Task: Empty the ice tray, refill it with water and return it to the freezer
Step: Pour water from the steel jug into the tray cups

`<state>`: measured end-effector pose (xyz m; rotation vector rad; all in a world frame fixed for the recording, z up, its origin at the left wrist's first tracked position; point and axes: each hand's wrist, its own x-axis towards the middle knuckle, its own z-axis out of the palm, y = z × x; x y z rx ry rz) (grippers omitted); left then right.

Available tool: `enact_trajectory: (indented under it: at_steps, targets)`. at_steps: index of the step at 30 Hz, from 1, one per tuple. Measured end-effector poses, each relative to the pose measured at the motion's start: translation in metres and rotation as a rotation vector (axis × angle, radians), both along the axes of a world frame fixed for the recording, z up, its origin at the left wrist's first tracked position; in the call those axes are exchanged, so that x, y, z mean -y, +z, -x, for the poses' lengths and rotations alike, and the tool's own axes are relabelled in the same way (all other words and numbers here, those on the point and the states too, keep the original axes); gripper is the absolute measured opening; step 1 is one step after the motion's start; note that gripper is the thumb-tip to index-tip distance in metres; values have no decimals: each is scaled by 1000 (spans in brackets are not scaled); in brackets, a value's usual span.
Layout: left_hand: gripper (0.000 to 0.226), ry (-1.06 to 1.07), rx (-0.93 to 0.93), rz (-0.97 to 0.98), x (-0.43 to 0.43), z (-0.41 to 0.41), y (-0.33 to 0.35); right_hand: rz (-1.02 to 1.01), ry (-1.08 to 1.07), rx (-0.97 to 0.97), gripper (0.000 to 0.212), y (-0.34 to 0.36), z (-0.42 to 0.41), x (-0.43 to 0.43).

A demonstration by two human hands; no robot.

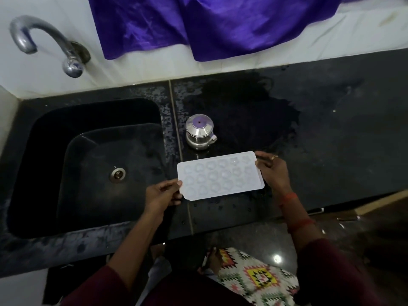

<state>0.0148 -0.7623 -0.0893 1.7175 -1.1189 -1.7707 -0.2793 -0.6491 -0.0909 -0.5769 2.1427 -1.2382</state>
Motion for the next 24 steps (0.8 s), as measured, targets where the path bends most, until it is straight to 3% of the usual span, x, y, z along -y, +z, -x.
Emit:
enact_trajectory:
  at_steps: [4,9,15,24]
  targets:
    - [16,5,7,18,4,2,-4,-90,15,-67,28,3,-2,7]
    - [21,-9,101,93,9,-2,-7,-216,47,-460,21,34,-21,21]
    - [13,18,180,239,18,-1,-1,39,256,-284,20,52,-51,65]
    - [20,-20,154,164,11,-2,-10,59,208,-13,37,26,-64,111]
